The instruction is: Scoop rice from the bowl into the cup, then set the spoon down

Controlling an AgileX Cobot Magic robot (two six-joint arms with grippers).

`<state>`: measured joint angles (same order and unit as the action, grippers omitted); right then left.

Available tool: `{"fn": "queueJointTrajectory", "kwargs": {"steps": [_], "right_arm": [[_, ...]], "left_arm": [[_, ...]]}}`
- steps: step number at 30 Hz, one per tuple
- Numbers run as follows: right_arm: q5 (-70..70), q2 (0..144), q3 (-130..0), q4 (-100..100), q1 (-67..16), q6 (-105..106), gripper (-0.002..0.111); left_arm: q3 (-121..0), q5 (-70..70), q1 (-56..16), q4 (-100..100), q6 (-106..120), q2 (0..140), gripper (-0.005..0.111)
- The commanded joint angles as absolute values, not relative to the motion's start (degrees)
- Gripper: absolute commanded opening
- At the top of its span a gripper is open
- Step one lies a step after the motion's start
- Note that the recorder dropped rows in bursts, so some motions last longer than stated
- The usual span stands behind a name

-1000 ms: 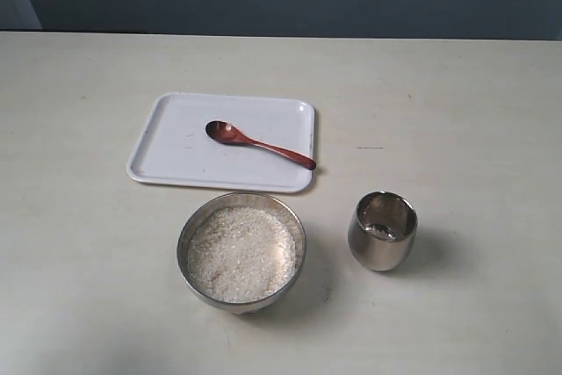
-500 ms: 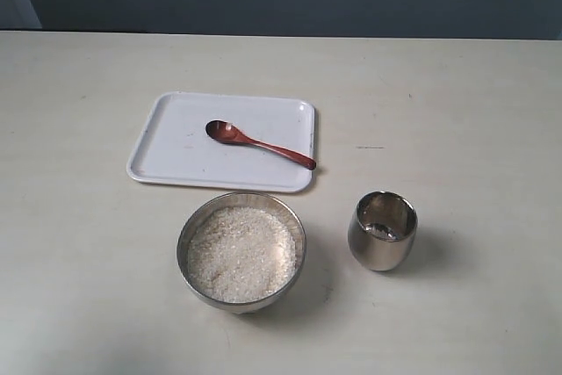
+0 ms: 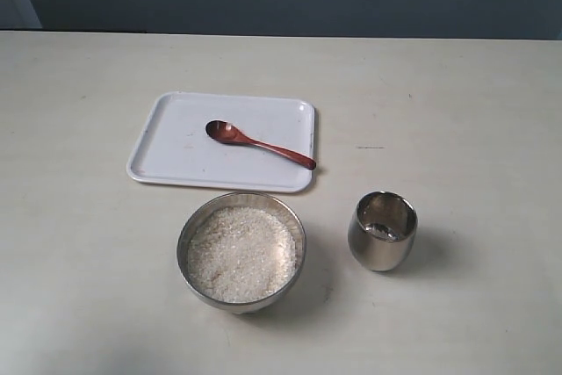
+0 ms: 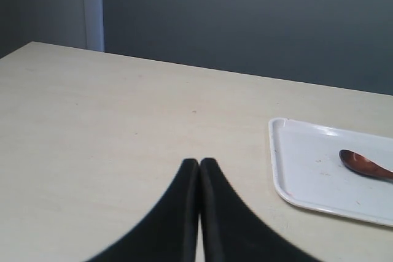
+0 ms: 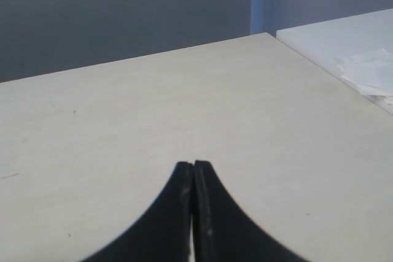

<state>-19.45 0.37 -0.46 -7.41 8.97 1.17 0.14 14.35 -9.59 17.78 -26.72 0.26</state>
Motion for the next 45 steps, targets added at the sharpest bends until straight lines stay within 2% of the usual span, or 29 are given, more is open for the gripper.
{"fn": "queueJointTrajectory", "kwargs": {"steps": [1, 45], "right_arm": [[-18.8, 0.0, 0.0, -6.5, 9.2, 0.6, -0.001], [-18.7, 0.0, 0.0, -11.2, 9.2, 0.0, -0.001]], "left_arm": [[0.0, 13.7, -9.8, 17.8, -26.9, 0.0, 0.001], [0.0, 13.7, -9.8, 17.8, -26.9, 0.0, 0.001]]}}
